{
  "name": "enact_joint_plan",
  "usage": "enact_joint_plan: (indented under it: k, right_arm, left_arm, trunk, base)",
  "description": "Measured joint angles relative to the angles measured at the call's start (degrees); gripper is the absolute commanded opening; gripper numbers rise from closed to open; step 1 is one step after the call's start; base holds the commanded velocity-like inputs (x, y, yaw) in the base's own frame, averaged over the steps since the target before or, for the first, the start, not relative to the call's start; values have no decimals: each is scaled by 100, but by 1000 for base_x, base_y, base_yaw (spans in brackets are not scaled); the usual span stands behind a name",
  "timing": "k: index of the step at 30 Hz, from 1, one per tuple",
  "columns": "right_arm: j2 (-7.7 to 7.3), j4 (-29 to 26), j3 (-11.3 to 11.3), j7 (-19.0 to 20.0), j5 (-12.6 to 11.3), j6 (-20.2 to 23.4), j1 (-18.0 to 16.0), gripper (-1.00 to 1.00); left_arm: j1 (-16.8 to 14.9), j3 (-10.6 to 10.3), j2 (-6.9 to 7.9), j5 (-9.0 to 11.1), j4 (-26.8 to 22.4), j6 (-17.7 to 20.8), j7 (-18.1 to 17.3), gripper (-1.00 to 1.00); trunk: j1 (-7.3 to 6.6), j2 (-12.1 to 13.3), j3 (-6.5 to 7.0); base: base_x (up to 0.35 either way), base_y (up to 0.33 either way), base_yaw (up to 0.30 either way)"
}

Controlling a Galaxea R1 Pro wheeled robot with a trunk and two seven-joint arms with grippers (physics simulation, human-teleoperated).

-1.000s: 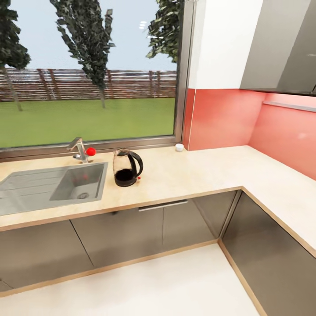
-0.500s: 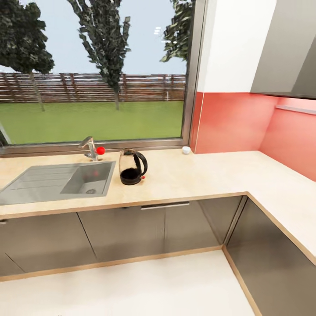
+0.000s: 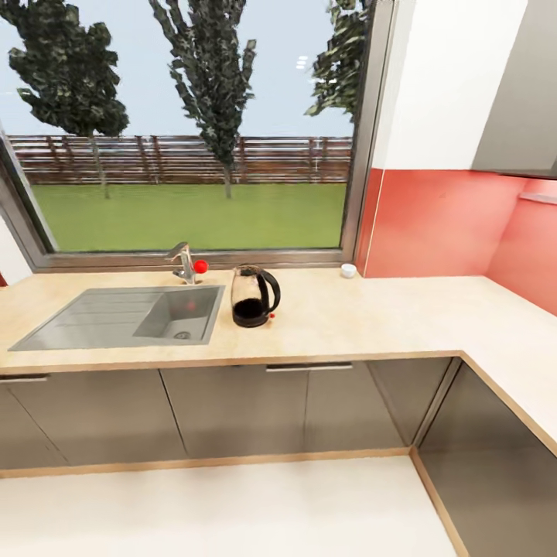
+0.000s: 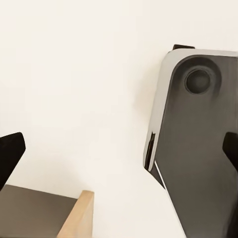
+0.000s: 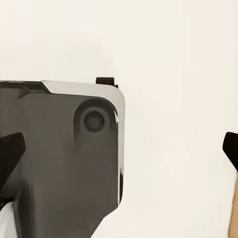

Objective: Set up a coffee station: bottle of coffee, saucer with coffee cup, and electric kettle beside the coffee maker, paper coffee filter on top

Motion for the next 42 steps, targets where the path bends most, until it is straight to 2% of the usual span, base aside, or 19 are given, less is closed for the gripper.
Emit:
enact_joint_plan:
  k: [13, 22, 37, 38, 40, 42]
  right_arm:
    - [7, -39, -5, -3, -1, -1, 0, 100]
    - [0, -171, -8, 0, 0, -1, 1, 100]
    - [1, -537, -15, -4, -8, -3, 1, 100]
    - [7, -1039, -12, -1, -8, -8, -9, 100]
    - [35, -1462, -9, 3, -8, -6, -1, 100]
    - [137, -1932, -7, 6, -6, -9, -1, 100]
  left_arm:
    - [-1, 32, -17, -7, -7, 0, 47, 100]
    - [-1, 29, -17, -7, -7, 0, 53, 100]
    - [-1, -17, 8, -8, -7, -1, 50, 100]
    - [-1, -18, 21, -8, -7, -1, 50, 100]
    - [-1, -18, 31, -9, -4, -1, 50, 100]
    - [-1, -18, 43, -9, 4, -1, 46, 100]
  trunk:
    - [-1, 0, 93]
    - [0, 1, 122]
    - [0, 1, 146]
    - [0, 1, 148]
    - [0, 1, 148]
    - [0, 1, 148]
  base:
    - [10, -61, 160]
    - [72, -261, 7]
    - [2, -21, 0]
    - [0, 0, 0]
    - [0, 0, 0]
    - [0, 0, 0]
